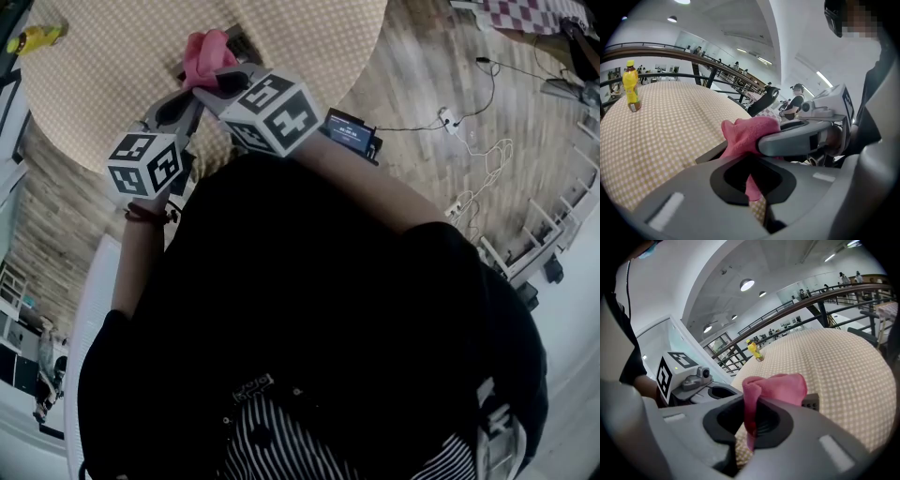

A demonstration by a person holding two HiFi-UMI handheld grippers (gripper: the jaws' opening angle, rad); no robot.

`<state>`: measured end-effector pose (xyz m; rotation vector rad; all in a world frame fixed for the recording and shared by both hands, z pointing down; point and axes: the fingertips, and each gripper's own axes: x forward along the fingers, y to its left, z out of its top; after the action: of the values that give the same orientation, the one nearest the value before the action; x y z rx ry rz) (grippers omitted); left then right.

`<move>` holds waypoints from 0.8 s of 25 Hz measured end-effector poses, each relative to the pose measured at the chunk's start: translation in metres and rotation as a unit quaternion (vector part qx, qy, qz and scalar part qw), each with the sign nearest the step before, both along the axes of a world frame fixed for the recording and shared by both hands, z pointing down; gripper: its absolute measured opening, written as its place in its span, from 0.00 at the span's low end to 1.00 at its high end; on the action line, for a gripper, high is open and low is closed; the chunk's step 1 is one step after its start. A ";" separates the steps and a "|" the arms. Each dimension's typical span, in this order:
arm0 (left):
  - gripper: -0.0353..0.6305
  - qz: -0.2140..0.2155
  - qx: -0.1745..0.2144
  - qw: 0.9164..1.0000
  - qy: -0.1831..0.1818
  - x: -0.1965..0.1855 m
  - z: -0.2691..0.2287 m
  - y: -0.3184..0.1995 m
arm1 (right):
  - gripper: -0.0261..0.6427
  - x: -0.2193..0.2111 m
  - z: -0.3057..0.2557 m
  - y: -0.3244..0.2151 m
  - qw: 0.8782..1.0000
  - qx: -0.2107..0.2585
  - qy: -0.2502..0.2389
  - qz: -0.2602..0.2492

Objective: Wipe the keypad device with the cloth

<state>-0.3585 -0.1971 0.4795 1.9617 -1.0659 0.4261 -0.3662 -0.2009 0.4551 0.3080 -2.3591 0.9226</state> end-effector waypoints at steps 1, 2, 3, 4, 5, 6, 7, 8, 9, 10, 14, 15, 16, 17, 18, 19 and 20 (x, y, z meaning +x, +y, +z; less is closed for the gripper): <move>0.05 0.003 -0.002 1.000 0.001 0.001 0.003 -0.002 | 0.09 0.002 0.002 -0.001 1.000 -0.001 0.002 0.001; 0.05 0.005 -0.004 1.000 0.003 0.002 0.006 -0.004 | 0.09 0.003 0.005 -0.002 1.000 -0.003 0.004 0.002; 0.05 0.007 -0.007 1.000 0.003 0.003 0.008 -0.005 | 0.09 0.004 0.007 -0.003 1.000 -0.005 0.005 0.002; 0.05 0.010 -0.008 1.000 0.003 0.003 0.010 -0.005 | 0.09 0.005 0.008 -0.004 1.000 -0.007 0.005 0.004; 0.05 0.013 -0.010 1.000 0.003 0.004 0.012 -0.006 | 0.09 0.006 0.010 -0.004 1.000 -0.009 0.005 0.005; 0.05 0.015 -0.010 1.000 0.002 0.005 0.013 -0.007 | 0.09 0.007 0.011 -0.005 1.000 -0.011 0.005 0.006; 0.05 0.018 -0.011 1.000 0.001 0.006 0.014 -0.007 | 0.09 0.008 0.013 -0.006 1.000 -0.012 0.005 0.007; 0.05 0.020 -0.011 1.000 -0.001 0.007 0.015 -0.008 | 0.09 0.009 0.013 -0.006 1.000 -0.013 0.006 0.007; 0.05 0.022 -0.011 1.000 -0.004 0.007 0.016 -0.008 | 0.09 0.010 0.014 -0.006 1.000 -0.014 0.006 0.007; 0.05 0.024 -0.012 1.000 -0.007 0.007 0.017 -0.009 | 0.09 0.010 0.015 -0.006 1.000 -0.016 0.006 0.008; 0.05 0.025 -0.018 0.999 -0.017 0.003 0.024 -0.012 | 0.09 0.012 0.019 -0.007 1.000 -0.022 0.004 0.009; 0.05 0.023 -0.020 0.999 -0.019 0.002 0.025 -0.013 | 0.09 0.012 0.019 -0.008 1.000 -0.023 0.004 0.008; 0.05 0.021 -0.021 0.999 -0.021 0.000 0.026 -0.014 | 0.09 0.013 0.019 -0.007 1.000 -0.024 0.004 0.007; 0.05 0.019 -0.022 0.999 -0.025 -0.002 0.028 -0.015 | 0.09 0.014 0.020 -0.006 1.000 -0.026 0.004 0.006; 0.05 0.017 -0.023 0.999 -0.028 -0.005 0.029 -0.016 | 0.09 0.014 0.020 -0.005 1.000 -0.027 0.004 0.005; 0.05 0.015 -0.024 0.999 -0.033 -0.007 0.029 -0.018 | 0.09 0.015 0.020 -0.005 1.000 -0.028 0.004 0.004; 0.05 0.012 -0.024 0.999 -0.038 -0.011 0.030 -0.020 | 0.09 0.015 0.020 -0.004 1.000 -0.028 0.003 0.003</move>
<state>-0.3691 -0.2171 0.5096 1.9306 -1.0696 0.5387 -0.3507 -0.2051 0.4754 0.2962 -2.3236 0.9875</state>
